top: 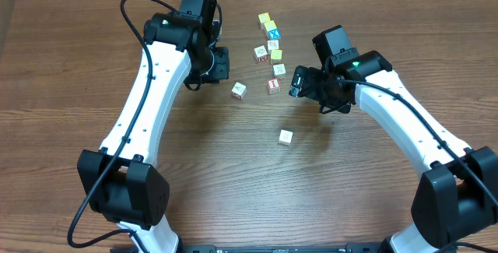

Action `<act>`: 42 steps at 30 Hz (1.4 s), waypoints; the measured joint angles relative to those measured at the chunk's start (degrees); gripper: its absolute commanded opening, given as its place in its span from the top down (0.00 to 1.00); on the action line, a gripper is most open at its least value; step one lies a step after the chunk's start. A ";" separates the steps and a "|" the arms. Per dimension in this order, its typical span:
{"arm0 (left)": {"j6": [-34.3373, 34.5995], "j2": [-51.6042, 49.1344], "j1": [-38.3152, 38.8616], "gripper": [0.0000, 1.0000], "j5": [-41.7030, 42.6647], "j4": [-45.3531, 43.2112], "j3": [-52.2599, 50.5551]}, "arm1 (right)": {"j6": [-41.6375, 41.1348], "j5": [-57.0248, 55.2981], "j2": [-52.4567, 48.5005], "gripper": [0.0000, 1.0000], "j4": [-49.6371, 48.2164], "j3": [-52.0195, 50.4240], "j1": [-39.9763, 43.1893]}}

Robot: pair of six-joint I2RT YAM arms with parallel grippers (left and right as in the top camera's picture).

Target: Flip 5 blocks

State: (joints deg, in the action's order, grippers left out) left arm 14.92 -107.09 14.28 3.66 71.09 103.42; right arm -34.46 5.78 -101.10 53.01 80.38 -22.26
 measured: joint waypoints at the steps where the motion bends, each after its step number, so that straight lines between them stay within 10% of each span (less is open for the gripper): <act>1: 0.02 0.00 0.00 0.91 -0.55 -0.07 0.00 | 0.00 0.00 0.00 0.03 -0.04 0.00 -0.02; 14: 4.57 -0.02 -1.73 0.70 -6.08 -3.91 0.00 | 0.00 -0.46 -2.14 0.14 -3.82 0.00 -6.60; 25: 7.45 -0.09 -10.08 0.00 -5.81 -3.28 0.00 | -0.04 -10.93 -6.19 0.13 -16.72 0.00 -17.86; 42: 7.76 -0.09 -13.16 0.00 -5.84 -0.52 0.00 | 0.24 -26.64 -18.49 0.14 -31.41 0.00 -17.09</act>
State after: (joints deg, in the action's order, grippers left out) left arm 22.68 -107.18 1.13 -2.17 70.57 103.42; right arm -34.22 -20.86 -119.59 21.61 80.38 -39.35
